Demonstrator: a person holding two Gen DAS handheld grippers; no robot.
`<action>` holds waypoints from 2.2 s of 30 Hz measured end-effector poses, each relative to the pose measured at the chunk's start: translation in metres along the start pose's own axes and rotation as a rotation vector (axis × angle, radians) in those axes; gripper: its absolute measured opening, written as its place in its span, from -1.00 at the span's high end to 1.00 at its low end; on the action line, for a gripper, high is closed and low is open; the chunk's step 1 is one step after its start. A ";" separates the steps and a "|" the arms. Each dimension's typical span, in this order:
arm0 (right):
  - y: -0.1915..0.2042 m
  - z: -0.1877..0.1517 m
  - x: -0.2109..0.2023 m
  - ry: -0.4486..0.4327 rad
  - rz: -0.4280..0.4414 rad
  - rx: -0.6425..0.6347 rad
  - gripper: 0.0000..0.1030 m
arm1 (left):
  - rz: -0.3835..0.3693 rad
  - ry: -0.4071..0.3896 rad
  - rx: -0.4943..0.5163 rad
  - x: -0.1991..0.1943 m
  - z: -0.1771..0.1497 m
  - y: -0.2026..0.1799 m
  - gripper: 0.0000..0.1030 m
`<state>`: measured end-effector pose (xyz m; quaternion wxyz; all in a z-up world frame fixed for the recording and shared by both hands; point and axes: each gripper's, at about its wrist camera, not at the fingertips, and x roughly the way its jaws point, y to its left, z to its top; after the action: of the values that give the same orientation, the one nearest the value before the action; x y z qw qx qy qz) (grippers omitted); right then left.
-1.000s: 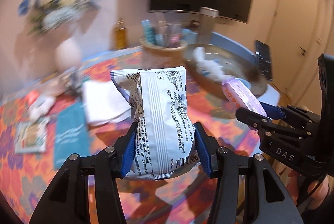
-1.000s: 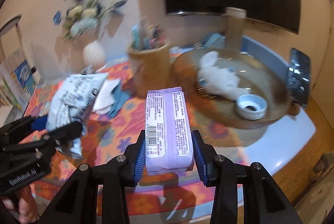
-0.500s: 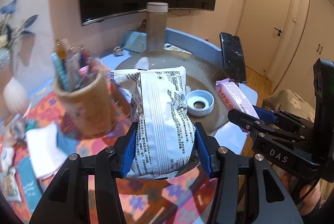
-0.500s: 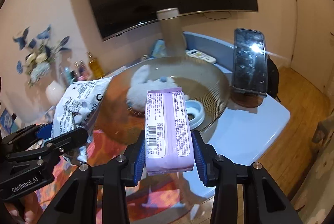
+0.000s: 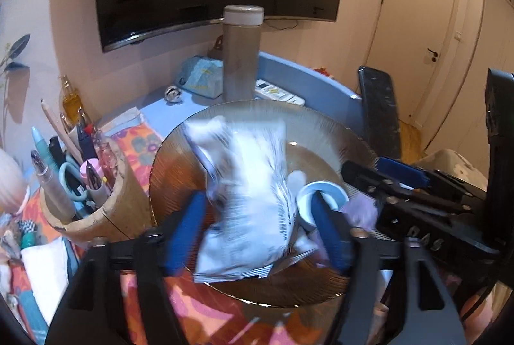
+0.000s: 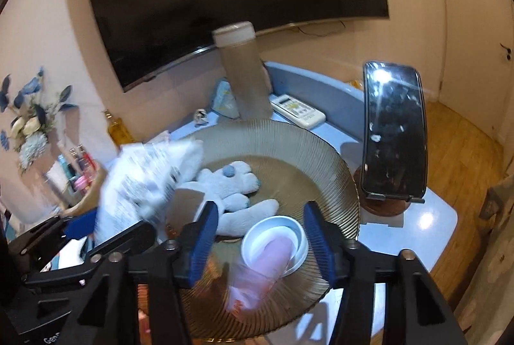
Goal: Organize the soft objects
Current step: 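Carry the snack bag and soap box into the glass bowl and release both, then move both open grippers back over the table, then grasp the cotton-swab pack with the left gripper while the right gripper grasps the teal drawstring bag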
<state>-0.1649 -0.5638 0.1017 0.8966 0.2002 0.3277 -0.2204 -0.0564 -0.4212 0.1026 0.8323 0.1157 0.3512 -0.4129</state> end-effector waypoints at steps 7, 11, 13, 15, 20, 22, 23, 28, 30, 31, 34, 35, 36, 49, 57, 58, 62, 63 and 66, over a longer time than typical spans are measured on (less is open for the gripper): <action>-0.015 -0.009 0.001 0.033 0.015 0.047 -0.07 | -0.052 0.009 -0.054 -0.007 -0.009 0.015 -0.61; -0.014 -0.016 -0.009 0.036 0.036 0.062 -0.07 | -0.051 -0.020 -0.070 -0.030 -0.015 0.021 -0.61; -0.008 -0.019 -0.015 0.033 0.045 0.053 -0.07 | -0.044 -0.037 -0.070 -0.042 -0.018 0.023 -0.61; 0.002 -0.022 -0.023 0.026 0.056 0.033 -0.07 | -0.030 -0.060 -0.078 -0.059 -0.025 0.027 -0.61; 0.031 -0.033 -0.037 0.027 0.107 -0.011 -0.08 | 0.013 -0.089 -0.167 -0.098 -0.062 0.055 -0.61; 0.044 -0.039 -0.039 0.037 0.124 -0.033 -0.08 | 0.054 -0.097 -0.199 -0.114 -0.078 0.069 -0.61; 0.052 -0.043 -0.040 0.041 0.136 -0.049 -0.08 | 0.083 -0.108 -0.218 -0.125 -0.089 0.078 -0.61; 0.100 -0.065 -0.048 0.059 0.196 -0.131 -0.24 | 0.195 -0.126 -0.369 -0.174 -0.142 0.137 -0.61; 0.126 -0.074 -0.048 0.075 0.222 -0.181 -0.24 | 0.273 -0.123 -0.429 -0.196 -0.161 0.167 -0.61; 0.137 -0.078 -0.048 0.082 0.232 -0.204 -0.24 | 0.307 -0.130 -0.455 -0.208 -0.170 0.179 -0.61; 0.180 -0.094 -0.048 0.106 0.272 -0.290 -0.25 | 0.406 -0.147 -0.550 -0.244 -0.199 0.220 -0.61; 0.196 -0.101 -0.047 0.116 0.286 -0.321 -0.30 | 0.437 -0.147 -0.566 -0.251 -0.206 0.229 -0.61; 0.207 -0.106 -0.046 0.122 0.294 -0.341 -0.37 | 0.485 -0.144 -0.579 -0.258 -0.216 0.240 -0.61; 0.322 -0.166 0.016 0.268 0.394 -0.515 -0.57 | 0.573 -0.032 -0.669 -0.235 -0.288 0.312 -0.61; 0.343 -0.183 0.044 0.347 0.424 -0.499 -0.59 | 0.524 0.021 -0.705 -0.225 -0.289 0.319 -0.61; 0.346 -0.183 0.045 0.341 0.415 -0.507 -0.63 | 0.522 0.027 -0.706 -0.224 -0.285 0.320 -0.61; 0.355 -0.182 0.047 0.350 0.444 -0.501 -0.64 | 0.491 0.029 -0.691 -0.218 -0.256 0.316 -0.61; 0.356 -0.182 0.049 0.352 0.444 -0.499 -0.65 | 0.503 0.046 -0.682 -0.215 -0.249 0.316 -0.61; 0.358 -0.183 0.050 0.343 0.443 -0.509 -0.73 | 0.563 0.103 -0.646 -0.206 -0.232 0.312 -0.61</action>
<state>-0.0334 -0.1899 0.0155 0.8756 0.0709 0.4663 0.1043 -0.0149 0.0135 0.0438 0.8875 -0.0390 0.4581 -0.0325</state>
